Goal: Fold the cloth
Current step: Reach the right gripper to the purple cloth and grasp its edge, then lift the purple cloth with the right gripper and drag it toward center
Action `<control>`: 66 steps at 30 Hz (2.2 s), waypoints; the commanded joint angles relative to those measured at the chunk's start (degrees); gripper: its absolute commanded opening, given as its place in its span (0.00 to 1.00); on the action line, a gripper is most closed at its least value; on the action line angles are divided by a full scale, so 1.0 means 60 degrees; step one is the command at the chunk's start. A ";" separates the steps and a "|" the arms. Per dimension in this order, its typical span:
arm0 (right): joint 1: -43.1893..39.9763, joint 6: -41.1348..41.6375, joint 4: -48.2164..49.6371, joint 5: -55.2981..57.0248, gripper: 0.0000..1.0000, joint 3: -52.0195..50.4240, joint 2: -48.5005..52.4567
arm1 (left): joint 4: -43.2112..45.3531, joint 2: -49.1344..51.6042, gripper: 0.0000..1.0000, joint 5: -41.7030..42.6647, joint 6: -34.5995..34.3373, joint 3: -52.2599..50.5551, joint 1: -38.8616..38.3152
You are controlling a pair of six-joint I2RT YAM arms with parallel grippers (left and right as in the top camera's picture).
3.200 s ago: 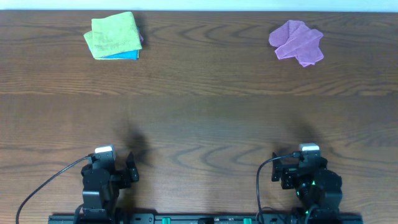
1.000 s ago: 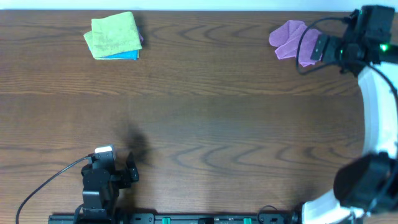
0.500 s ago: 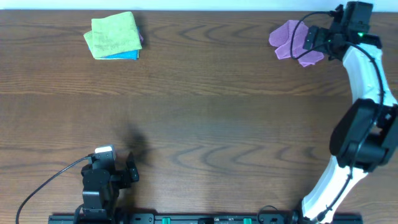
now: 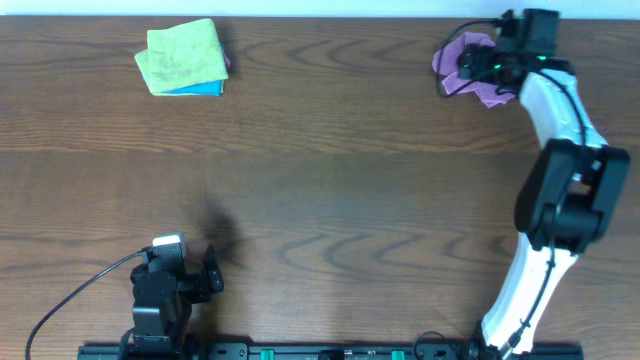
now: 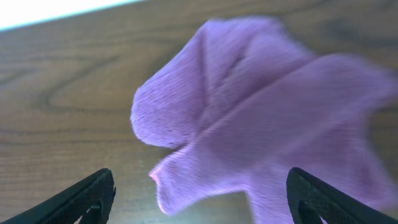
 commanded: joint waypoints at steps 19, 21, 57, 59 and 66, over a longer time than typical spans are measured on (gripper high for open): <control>0.0554 0.0678 0.0656 0.1035 0.75 0.0120 0.0958 | -0.0168 -0.0062 0.95 -0.0029 0.0168 -0.0124 0.0062; 0.0554 0.0594 0.0627 0.1104 0.74 0.0113 0.1053 | -0.0168 -0.0062 0.95 -0.0029 0.0168 -0.0124 0.0062; 0.2863 -0.1464 -0.5162 0.0958 0.01 0.0149 -0.4291 | -0.0168 -0.0062 0.95 -0.0029 0.0171 -0.0124 0.0062; 0.3351 -0.1483 -0.5523 0.0933 0.01 0.0149 -0.4539 | -0.0168 -0.0062 0.95 -0.0029 0.0171 -0.0124 0.0062; 0.5257 -0.1534 -0.6834 0.0929 0.01 0.0149 -0.5198 | -0.0168 -0.0062 0.96 -0.0029 0.0171 -0.0124 0.0062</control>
